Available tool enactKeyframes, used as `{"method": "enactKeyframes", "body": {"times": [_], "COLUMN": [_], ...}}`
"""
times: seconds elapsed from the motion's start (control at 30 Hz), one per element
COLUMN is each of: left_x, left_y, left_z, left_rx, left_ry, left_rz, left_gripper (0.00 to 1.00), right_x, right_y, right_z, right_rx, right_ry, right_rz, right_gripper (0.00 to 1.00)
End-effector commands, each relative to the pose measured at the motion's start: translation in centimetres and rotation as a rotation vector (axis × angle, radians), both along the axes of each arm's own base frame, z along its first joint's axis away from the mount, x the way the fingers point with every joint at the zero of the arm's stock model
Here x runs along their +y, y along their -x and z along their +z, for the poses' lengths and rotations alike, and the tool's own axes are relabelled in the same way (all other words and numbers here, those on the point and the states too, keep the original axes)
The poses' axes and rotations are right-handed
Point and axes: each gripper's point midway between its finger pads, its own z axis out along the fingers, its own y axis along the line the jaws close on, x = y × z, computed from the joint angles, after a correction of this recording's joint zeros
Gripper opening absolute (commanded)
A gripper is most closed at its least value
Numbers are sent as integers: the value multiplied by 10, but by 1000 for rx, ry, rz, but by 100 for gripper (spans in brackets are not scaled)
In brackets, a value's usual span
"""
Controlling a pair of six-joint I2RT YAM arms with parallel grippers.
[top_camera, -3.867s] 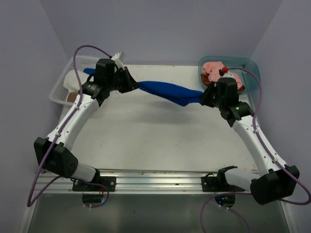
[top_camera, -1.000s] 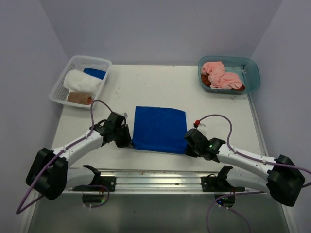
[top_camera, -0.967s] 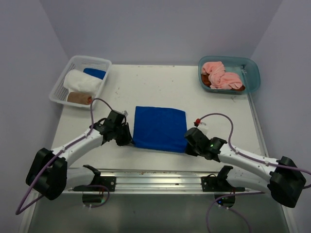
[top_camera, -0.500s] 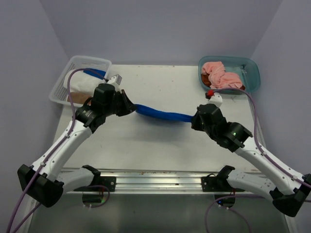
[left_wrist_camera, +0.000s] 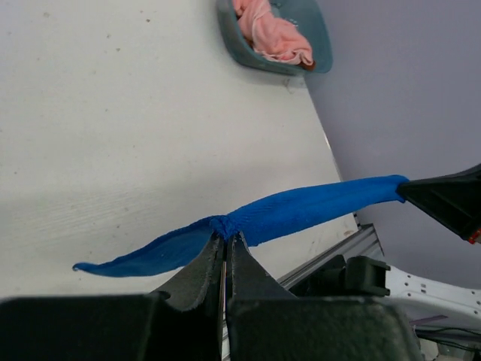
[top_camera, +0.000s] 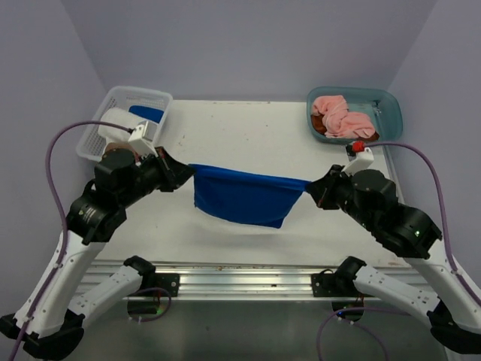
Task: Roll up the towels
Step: Flatten the towel
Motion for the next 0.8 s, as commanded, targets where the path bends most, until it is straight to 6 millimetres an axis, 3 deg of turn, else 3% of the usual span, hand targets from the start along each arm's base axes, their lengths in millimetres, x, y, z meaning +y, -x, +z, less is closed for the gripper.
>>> {"method": "enactKeyframes", "body": {"times": [0.0,0.13,0.2,0.3,0.37,0.4,0.43,0.47,0.5,0.53,0.57,0.67,0.7,0.77], "left_x": [24,25,24,26,24,22,19,16,17,16,15,16,16,15], "left_y": [15,33,31,17,1,-9,-21,-29,-44,-60,-72,-108,-115,-138], "left_z": [15,8,1,-26,-50,-53,-70,-75,-76,-94,-96,-127,-135,-151], "left_rx": [-45,-10,3,64,115,110,142,146,115,152,142,207,234,278], "left_ry": [-29,11,24,-1,-55,-69,-119,-139,-171,-213,-220,-268,-280,-307], "left_rz": [62,47,57,113,141,147,144,138,153,159,160,132,134,142], "left_gripper": [0,0,0,0,0,0,0,0,0,0,0,0,0,0], "right_x": [-22,-15,-17,-21,-18,-19,-16,-12,-6,-9,-7,-6,-2,0], "right_y": [24,36,31,15,-3,-13,-24,-38,-50,-64,-79,-119,-132,-153], "right_z": [4,-6,-15,-40,-59,-64,-66,-82,-83,-86,-103,-114,-134,-135], "right_rx": [15,58,70,93,116,114,100,129,120,127,160,172,214,210], "right_ry": [15,-46,-37,53,151,194,213,289,294,308,370,391,432,445], "right_rz": [9,46,11,-51,-82,-110,-125,-131,-133,-158,-155,-182,-178,-188], "right_gripper": [0,0,0,0,0,0,0,0,0,0,0,0,0,0]}}
